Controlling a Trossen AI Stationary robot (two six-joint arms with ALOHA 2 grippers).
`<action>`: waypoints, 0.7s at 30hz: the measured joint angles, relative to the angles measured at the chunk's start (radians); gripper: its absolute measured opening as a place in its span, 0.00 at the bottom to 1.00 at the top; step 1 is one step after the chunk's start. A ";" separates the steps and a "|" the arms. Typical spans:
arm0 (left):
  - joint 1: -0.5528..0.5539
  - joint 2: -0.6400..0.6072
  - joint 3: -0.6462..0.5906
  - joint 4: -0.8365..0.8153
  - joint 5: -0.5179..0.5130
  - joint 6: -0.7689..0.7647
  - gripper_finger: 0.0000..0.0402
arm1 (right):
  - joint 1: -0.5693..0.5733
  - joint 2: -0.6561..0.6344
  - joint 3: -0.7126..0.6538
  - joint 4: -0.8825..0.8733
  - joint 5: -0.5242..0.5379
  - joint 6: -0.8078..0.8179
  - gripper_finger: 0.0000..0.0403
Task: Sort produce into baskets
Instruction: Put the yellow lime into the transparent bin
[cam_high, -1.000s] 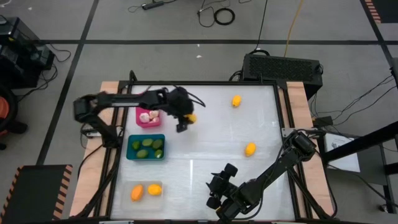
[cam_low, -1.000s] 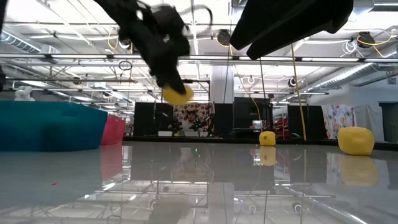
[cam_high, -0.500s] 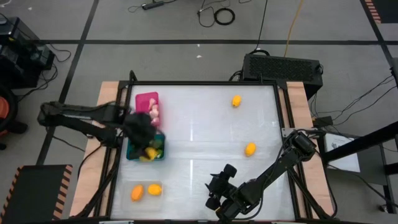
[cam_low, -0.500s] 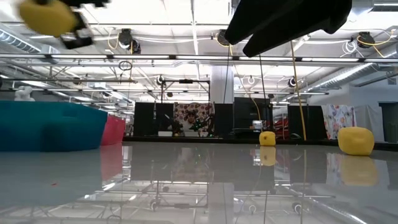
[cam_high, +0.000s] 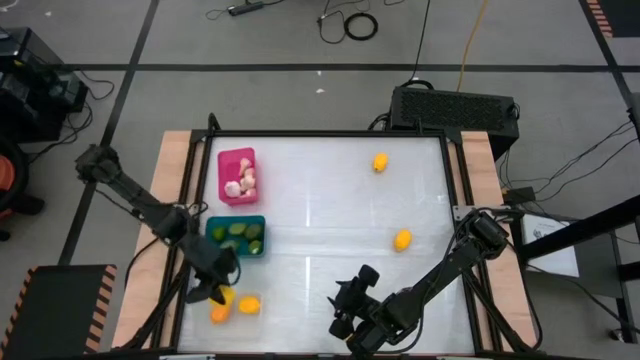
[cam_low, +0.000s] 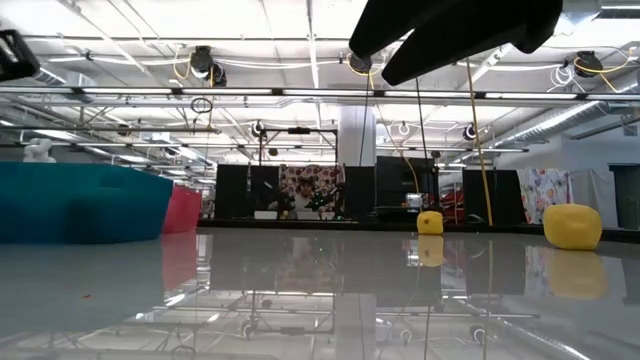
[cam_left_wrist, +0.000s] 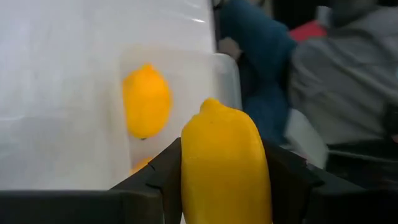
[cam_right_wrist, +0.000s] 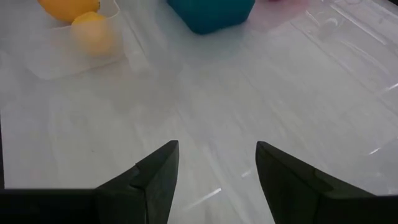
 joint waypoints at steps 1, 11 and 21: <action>-0.021 0.016 0.000 0.003 -0.038 -0.021 0.43 | 0.000 0.000 0.000 0.000 0.000 0.000 0.51; -0.059 0.171 0.000 0.008 -0.150 -0.040 0.57 | 0.000 0.000 0.000 0.003 0.000 0.018 0.51; -0.033 0.188 0.017 0.000 0.028 0.120 0.65 | -0.008 0.000 0.000 0.000 0.008 0.053 0.51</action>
